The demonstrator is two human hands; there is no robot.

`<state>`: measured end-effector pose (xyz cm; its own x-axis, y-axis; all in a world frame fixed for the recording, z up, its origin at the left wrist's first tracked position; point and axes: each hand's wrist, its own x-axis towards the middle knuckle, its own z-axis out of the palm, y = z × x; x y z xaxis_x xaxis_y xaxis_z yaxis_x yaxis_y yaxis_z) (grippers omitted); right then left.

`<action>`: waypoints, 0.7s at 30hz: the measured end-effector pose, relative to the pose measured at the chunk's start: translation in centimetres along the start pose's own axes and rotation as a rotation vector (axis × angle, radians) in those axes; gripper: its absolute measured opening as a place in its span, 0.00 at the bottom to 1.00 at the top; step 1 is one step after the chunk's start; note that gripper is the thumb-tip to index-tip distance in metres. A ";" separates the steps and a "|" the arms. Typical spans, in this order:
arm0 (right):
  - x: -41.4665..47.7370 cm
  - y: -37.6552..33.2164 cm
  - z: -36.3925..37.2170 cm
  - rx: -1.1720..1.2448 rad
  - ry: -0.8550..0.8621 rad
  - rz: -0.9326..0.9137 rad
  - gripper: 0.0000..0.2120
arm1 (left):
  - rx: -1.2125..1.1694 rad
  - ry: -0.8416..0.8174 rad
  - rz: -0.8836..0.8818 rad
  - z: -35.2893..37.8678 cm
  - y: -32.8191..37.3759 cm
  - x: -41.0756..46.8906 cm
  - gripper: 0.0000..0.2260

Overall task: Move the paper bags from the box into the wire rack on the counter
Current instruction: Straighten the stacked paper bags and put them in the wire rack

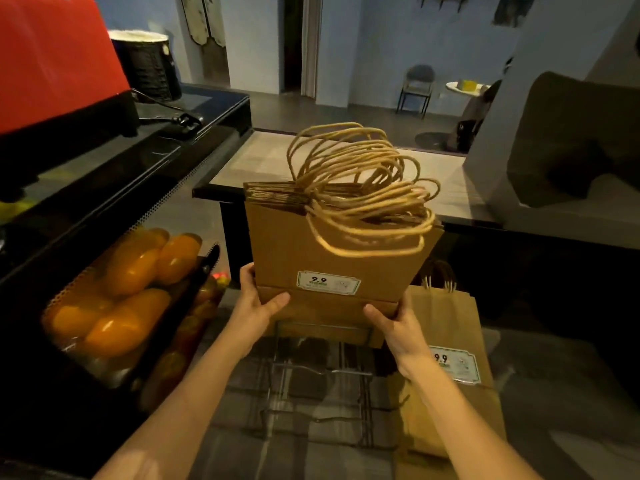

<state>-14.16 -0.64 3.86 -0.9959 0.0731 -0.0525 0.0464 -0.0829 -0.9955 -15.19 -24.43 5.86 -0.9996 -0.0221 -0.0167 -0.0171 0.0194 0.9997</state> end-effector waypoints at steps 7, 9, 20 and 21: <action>0.3 2.2 -0.2 -0.112 -0.005 0.128 0.28 | -0.068 -0.007 -0.187 0.1 -2.9 0.4 0.30; 0.2 2.3 -0.2 -0.098 -0.008 0.154 0.26 | -0.111 -0.031 -0.238 -0.3 -3.7 0.1 0.32; -0.6 1.6 -0.7 0.004 0.020 0.120 0.34 | -0.228 -0.042 -0.118 -0.6 -2.7 -0.8 0.46; -0.7 1.5 -0.8 -0.007 0.016 0.115 0.35 | -0.229 -0.022 -0.103 -0.6 -2.4 -0.9 0.42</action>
<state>-13.32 0.02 2.31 -0.9827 0.0793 -0.1671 0.1605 -0.0843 -0.9834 -14.28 -25.01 3.44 -0.9932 0.0094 -0.1164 -0.1158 -0.2092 0.9710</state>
